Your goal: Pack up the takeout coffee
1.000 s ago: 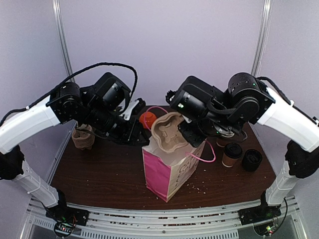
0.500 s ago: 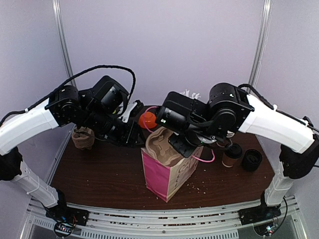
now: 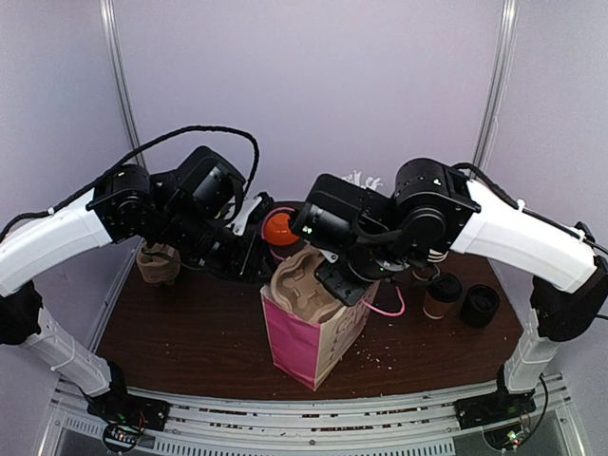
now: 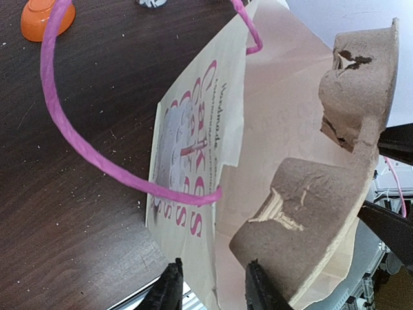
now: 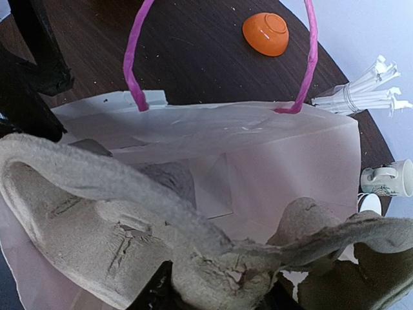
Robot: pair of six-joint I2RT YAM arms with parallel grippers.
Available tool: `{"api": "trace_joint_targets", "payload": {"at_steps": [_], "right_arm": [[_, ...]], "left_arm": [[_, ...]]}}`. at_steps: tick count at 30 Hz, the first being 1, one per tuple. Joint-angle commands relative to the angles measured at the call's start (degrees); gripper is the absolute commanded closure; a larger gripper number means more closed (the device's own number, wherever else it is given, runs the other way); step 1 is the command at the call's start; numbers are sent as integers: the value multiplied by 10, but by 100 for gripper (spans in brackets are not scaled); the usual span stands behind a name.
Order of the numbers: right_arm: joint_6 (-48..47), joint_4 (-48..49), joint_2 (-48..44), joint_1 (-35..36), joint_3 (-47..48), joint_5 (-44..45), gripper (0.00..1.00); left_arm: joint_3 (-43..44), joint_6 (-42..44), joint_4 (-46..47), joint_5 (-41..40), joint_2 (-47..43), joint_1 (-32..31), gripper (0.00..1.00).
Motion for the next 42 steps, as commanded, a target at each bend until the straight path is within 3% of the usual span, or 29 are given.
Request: {"api": "trace_joint_targets", "payload": {"at_steps": [1,11,33,42], "right_arm": [[4,12,9,-1,2,-8,62],[-13,22,37,-18,58,10,62],[-56,58,24,-22,37,86,62],[-71,77,23,-22,6,52,62]], "left_arm": [[-4,11,41,9,-20,2,64],[-6,16,48,13,-20,2,64],[3,31,44,16,-13,2,64],[6,32,38,12,-10,2,64]]}}
